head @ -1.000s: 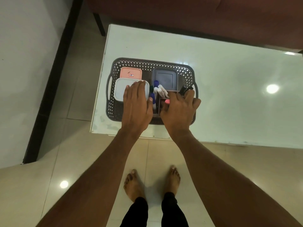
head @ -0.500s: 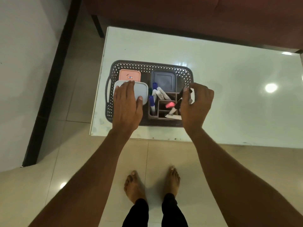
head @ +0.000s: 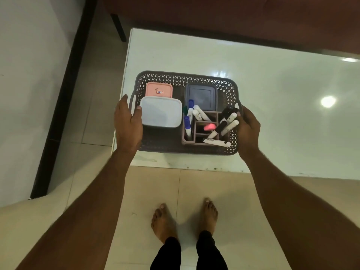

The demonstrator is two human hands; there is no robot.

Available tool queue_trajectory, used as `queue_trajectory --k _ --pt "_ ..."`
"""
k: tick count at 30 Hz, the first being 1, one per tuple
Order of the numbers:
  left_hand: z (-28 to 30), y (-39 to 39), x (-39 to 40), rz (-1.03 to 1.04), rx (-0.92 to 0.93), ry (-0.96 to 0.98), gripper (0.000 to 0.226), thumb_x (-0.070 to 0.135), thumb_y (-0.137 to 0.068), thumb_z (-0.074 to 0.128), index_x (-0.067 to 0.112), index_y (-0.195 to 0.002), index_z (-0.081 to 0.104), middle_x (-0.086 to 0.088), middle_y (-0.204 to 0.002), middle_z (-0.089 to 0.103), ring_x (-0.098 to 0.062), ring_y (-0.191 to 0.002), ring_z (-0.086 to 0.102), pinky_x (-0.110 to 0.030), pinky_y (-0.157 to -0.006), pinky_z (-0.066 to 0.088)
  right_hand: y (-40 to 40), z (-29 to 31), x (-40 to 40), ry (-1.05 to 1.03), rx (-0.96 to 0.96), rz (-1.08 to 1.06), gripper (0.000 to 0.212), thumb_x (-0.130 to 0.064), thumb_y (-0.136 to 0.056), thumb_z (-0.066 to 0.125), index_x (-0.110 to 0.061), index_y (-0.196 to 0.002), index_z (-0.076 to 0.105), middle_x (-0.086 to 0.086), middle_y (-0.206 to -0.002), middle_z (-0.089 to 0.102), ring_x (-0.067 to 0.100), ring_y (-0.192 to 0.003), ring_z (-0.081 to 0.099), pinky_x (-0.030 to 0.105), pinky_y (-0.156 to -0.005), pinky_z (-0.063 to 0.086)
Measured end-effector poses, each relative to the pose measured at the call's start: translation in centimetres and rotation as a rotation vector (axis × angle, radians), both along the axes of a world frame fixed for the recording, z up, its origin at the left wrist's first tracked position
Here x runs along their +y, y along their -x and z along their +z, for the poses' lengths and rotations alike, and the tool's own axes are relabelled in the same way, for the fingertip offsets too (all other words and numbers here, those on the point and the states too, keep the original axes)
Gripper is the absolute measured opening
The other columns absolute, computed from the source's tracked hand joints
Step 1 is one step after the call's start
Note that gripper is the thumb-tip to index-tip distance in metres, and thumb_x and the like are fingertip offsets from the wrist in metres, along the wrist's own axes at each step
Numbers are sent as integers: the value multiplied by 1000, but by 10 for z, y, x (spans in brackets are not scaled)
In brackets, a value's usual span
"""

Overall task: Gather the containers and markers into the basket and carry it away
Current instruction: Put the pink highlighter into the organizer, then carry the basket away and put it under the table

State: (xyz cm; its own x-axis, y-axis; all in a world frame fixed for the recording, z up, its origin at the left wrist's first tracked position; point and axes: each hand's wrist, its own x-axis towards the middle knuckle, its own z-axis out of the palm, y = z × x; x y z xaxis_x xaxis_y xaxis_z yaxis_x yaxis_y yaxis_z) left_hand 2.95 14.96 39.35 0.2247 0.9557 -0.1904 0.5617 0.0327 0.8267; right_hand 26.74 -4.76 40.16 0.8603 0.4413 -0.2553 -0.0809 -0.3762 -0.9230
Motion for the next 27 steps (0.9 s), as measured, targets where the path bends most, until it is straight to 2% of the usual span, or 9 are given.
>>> queue_trajectory --k 4,6,8,10,12,15,20,24,27 --pt "4 -2 2 5 -185 139 39 16 -104 51 15 -143 53 3 -135 60 -12 -122 56 -25 -104 47 -4 -2 -1 -36 44 32 24 -14 -103 55 -9 -121 72 17 -114 74 20 -100 69 45 -99 55" --pt "5 -1 5 8 -266 182 35 9 -102 51 14 -136 60 5 -122 66 -8 -110 62 -21 -96 51 -7 -3 -2 -43 69 48 24 -12 -104 54 -7 -119 71 16 -109 74 19 -95 68 40 -93 56" --pt "3 1 11 7 -312 242 34 7 -101 51 11 -133 64 2 -118 71 -12 -107 67 -23 -93 54 -9 -4 -2 -52 96 57 23 -10 -105 53 -3 -118 70 12 -100 73 16 -87 67 33 -84 57" --pt "1 5 18 -10 -331 299 35 8 -101 49 10 -132 66 -4 -121 73 -20 -112 69 -32 -96 56 -11 -6 -2 -39 114 57 24 -11 -105 53 -4 -119 70 10 -101 74 15 -86 68 29 -81 57" --pt "-2 9 23 -15 -339 337 34 10 -102 49 13 -129 68 -2 -117 75 -21 -111 70 -39 -99 56 -13 -10 -3 -13 114 75 24 -13 -104 52 -8 -119 71 12 -106 75 18 -93 69 37 -88 58" --pt "-4 10 23 7 -359 367 31 12 -104 49 16 -126 69 7 -108 77 -17 -106 72 -39 -98 56 -13 -15 -5 1 118 96 25 -11 -104 51 -9 -119 71 9 -105 75 21 -97 69 45 -94 55" --pt "-5 6 19 14 -350 361 33 14 -106 44 15 -128 68 2 -112 76 -24 -112 70 -44 -100 57 -12 -20 -6 -6 106 81 22 -14 -105 52 -8 -111 72 6 -99 73 24 -95 67 56 -97 54" --pt "-3 5 22 -4 -332 356 33 13 -105 44 19 -123 70 0 -114 76 -26 -114 70 -49 -103 54 -14 -20 -5 -5 101 81 22 -13 -105 51 -9 -110 72 3 -95 74 23 -93 67 56 -96 54" --pt "4 3 23 0 -323 361 32 12 -105 44 21 -119 71 7 -105 77 -23 -109 71 -45 -101 56 -13 -20 -6 -10 102 81 23 -13 -105 50 -9 -108 72 6 -96 73 25 -93 67 57 -96 54"
